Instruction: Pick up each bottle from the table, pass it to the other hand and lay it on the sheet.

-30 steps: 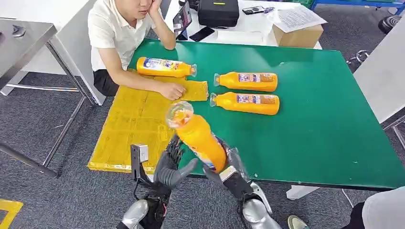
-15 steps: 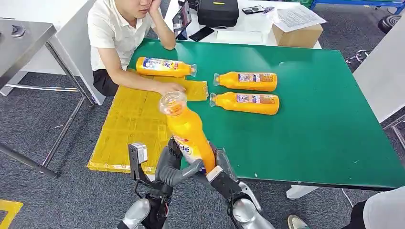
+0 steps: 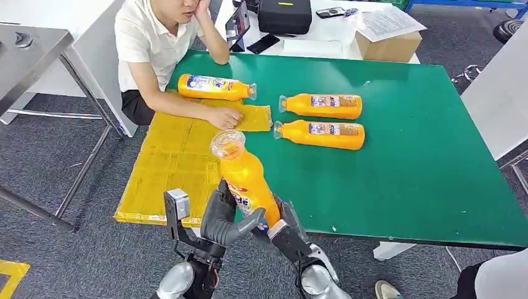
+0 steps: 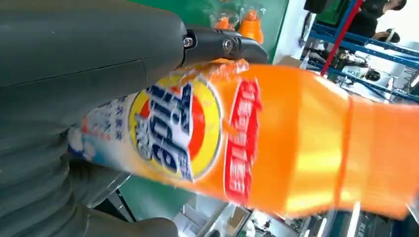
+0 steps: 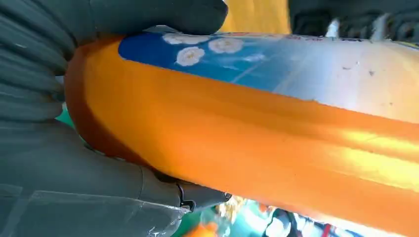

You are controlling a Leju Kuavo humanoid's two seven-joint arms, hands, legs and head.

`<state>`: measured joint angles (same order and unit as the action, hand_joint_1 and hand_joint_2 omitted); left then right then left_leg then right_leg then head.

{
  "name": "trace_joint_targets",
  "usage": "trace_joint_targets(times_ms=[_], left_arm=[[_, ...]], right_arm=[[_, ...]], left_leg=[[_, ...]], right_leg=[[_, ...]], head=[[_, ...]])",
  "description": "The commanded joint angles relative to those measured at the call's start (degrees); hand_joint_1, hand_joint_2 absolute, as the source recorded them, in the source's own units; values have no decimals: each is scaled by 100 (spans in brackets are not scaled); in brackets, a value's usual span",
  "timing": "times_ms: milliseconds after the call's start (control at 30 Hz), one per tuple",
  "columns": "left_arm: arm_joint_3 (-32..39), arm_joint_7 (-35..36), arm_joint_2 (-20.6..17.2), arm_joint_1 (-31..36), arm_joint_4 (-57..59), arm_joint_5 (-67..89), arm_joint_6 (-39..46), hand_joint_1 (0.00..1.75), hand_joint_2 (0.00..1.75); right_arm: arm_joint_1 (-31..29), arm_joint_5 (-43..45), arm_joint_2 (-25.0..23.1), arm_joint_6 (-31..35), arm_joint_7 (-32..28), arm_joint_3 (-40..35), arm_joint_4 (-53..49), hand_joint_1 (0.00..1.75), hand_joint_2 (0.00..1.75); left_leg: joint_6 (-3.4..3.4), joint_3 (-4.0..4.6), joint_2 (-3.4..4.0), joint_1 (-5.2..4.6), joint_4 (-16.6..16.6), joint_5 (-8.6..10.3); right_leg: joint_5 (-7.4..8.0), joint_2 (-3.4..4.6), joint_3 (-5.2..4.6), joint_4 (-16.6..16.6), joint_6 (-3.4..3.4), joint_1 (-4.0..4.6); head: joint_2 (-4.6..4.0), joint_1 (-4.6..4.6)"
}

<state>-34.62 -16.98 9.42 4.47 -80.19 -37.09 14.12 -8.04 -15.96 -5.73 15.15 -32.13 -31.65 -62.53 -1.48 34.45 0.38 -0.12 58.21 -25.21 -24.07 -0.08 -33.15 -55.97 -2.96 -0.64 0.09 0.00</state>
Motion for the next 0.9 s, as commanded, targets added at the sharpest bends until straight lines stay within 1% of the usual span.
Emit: trace_joint_targets(times_ms=[33, 200, 233, 267, 333, 367, 400, 433, 467, 500, 533, 567, 600, 633, 667, 700, 733, 767, 800, 833, 867, 900], left_arm=[[-223, 22, -151, 65, 12, 8, -57, 0, 175], [-223, 22, -151, 65, 12, 8, -57, 0, 175], [-215, 45, -158, 84, 30, 3, -56, 0, 175], [-254, 133, -191, 141, 107, 25, -44, 0, 175], [-347, 449, -261, 389, 619, 172, 110, 0, 175], [-353, 454, -250, 473, 824, 189, 56, 0, 175], [-350, 429, -218, 541, 1011, 228, 33, 0, 175], [-363, 442, -200, 590, 1112, 271, 0, 0, 175], [-325, 443, -166, 612, 1188, 270, -5, 0, 175], [-315, 448, -145, 656, 1252, 330, -19, 0, 175], [-268, 452, -101, 691, 1299, 363, -23, 0, 175], [-214, 479, -66, 746, 1343, 362, -2, 0, 175], [-190, 506, -56, 792, 1353, 350, 8, 0, 175], [-165, 529, -29, 837, 1418, 333, -10, 0, 175], [-129, 542, 0, 881, 1483, 320, -34, 0, 175], [-96, 570, 31, 928, 1550, 291, -59, 0, 175], [-83, 573, 43, 970, 1609, 288, -77, 0, 175], [-66, 580, 67, 1013, 1671, 283, -60, 0, 175], [-58, 587, 92, 1095, 1786, 291, -54, 0, 175], [-42, 587, 108, 1143, 1858, 287, -72, 0, 175], [-24, 617, 98, 1167, 1894, 266, -82, 0, 175], [47, 608, 115, 1186, 1921, 203, -101, 0, 175]], right_arm=[[-168, -81, -35, 61, 55, 83, 399, 175, 175], [-168, -81, -35, 61, 55, 83, 399, 175, 175], [-172, -167, -35, 142, 66, 44, 423, 173, 175], [-231, -640, 4, 515, 98, -110, 507, 175, 175], [-351, -1269, 6, 1049, 226, -335, 735, 171, 175], [-392, -1335, -11, 1092, 253, -391, 802, 173, 175], [-461, -1713, 2, 1366, 392, -521, 904, 175, 175], [-506, -1855, 4, 1401, 482, -603, 954, 175, 175], [-561, -2148, 23, 1565, 628, -698, 1017, 171, 175], [-596, -2286, 31, 1617, 725, -776, 1042, 173, 175], [-641, -2507, 38, 1721, 862, -868, 1096, 169, 175], [-669, -2640, 23, 1807, 906, -938, 1134, 175, 175], [-668, -2641, -5, 1795, 905, -958, 1140, 173, 175], [-690, -2668, -15, 1800, 880, -1014, 1169, 175, 175], [-725, -2752, -27, 1911, 895, -1079, 1230, 175, 175], [-764, -2863, -43, 1995, 937, -1156, 1288, 171, 175], [-802, -2955, -40, 2043, 982, -1232, 1327, 171, 175], [-821, -3006, -48, 2072, 992, -1279, 1334, 175, 175], [-858, -3112, -47, 2144, 1030, -1371, 1350, 173, 175], [-886, -3207, -55, 2210, 1085, -1429, 1365, 175, 175], [-901, -3240, -71, 2229, 1155, -1443, 1377, 169, 175], [-873, -3082, -96, 2195, 1066, -1429, 1309, 173, 175]], left_leg=[[6, -9, -2, 1, -5, -1], [10, -21, -3, 3, -4, -7], [12, -31, -3, 2, -6, -10], [15, -38, -2, 5, -10, -10], [8, -19, -2, 2, -7, -3], [11, -29, -5, 4, -12, -2], [7, -18, -1, 1, -10, 1], [9, -24, -4, 3, -13, 2], [11, -30, -5, 4, -14, 1], [7, -22, 2, 2, -11, 1], [7, -20, 1, 2, -10, 1], [12, -25, -1, 5, -12, 1], [6, -12, -1, 2, -6, 1], [10, -20, -3, 3, -7, -1], [7, -12, -5, 5, -4, 1], [9, -19, -11, 5, -6, 2], [6, -13, -3, 3, -5, 3], [9, -20, -4, 6, -6, 1], [10, -22, -10, 6, -4, 0], [8, -16, -8, 5, -3, 2], [5, -8, -9, 3, -2, 4], [8, -13, -14, 6, 0, 2]], right_leg=[[-2, 0, 8, 2, 7, 1], [-8, 0, 18, 0, 12, 2], [-12, 1, 27, -1, 15, 2], [-11, 3, 36, 6, 17, 5], [-4, 0, 18, 5, 8, 1], [-4, -1, 28, 9, 12, 4], [0, 1, 16, 7, 7, 1], [0, -1, 23, 10, 9, 2], [-1, -1, 30, 11, 13, 4], [1, 4, 19, 8, 8, 1], [1, 4, 17, 6, 8, 1], [0, 2, 22, 8, 13, 4], [0, 1, 10, 3, 7, 1], [-3, 0, 17, 3, 11, 3], [-2, -3, 13, 4, 8, 5], [-4, -8, 21, 5, 11, 5], [-2, -1, 12, 2, 7, 2], [-4, -2, 19, 4, 10, 5], [-7, -7, 24, 4, 11, 6], [-5, -6, 16, 0, 9, 4], [-3, -8, 9, 0, 6, 3], [-5, -12, 16, 0, 10, 6]], head=[[0, 4], [0, 0], [0, 0], [0, 0], [0, 2], [0, 0], [0, 0], [0, 2], [0, 2], [0, 2], [0, 0], [0, 2], [0, -2], [0, 2], [0, 2], [0, 2], [0, 0], [0, 2], [0, 2], [0, 0], [0, 0], [0, 2]])
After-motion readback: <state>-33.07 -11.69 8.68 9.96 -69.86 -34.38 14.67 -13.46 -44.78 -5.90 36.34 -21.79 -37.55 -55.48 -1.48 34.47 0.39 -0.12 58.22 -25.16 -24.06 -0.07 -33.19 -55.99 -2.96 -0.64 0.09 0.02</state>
